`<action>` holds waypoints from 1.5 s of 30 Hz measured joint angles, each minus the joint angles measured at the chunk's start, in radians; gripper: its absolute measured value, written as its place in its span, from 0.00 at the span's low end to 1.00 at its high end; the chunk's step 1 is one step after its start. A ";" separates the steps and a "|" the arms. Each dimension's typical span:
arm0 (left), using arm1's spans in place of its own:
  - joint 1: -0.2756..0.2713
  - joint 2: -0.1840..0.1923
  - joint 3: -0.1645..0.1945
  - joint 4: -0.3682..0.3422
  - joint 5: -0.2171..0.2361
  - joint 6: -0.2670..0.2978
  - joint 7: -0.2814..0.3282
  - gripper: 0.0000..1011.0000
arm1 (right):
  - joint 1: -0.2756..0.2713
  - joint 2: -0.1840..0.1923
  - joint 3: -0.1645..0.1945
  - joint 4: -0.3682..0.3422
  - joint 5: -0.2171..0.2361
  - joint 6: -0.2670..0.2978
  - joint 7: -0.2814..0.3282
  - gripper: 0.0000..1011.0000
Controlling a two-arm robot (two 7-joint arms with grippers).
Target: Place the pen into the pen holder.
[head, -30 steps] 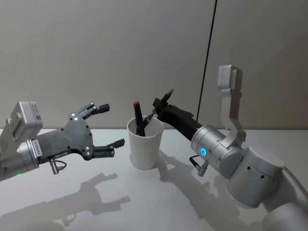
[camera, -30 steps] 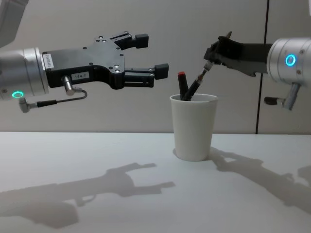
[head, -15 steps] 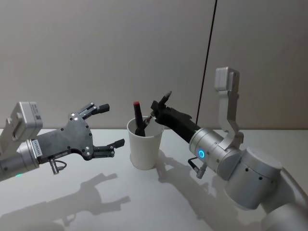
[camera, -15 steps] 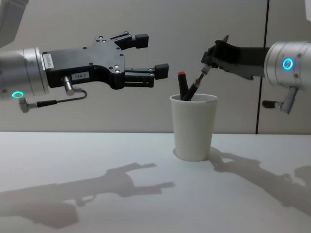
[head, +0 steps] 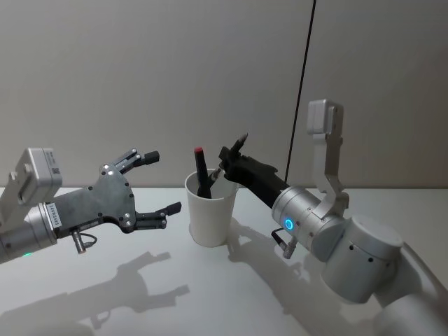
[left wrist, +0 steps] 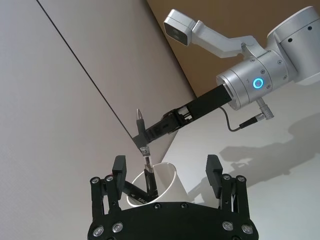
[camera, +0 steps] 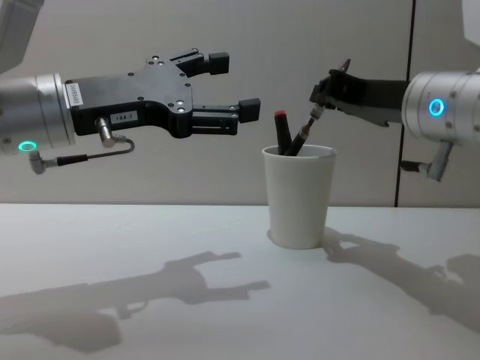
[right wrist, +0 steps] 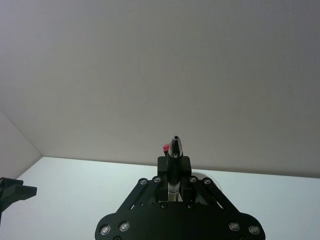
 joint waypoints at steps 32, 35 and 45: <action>0.000 0.000 0.000 0.000 0.000 0.000 0.000 0.99 | 0.019 -0.015 -0.010 0.043 -0.033 -0.029 0.007 0.78; 0.000 0.000 0.000 0.000 0.000 0.000 0.000 0.99 | 0.018 -0.015 -0.009 0.040 -0.033 -0.029 0.007 0.87; 0.000 0.000 0.000 0.000 0.000 0.000 0.000 0.99 | -0.012 0.002 0.042 -0.040 -0.008 -0.042 0.012 0.99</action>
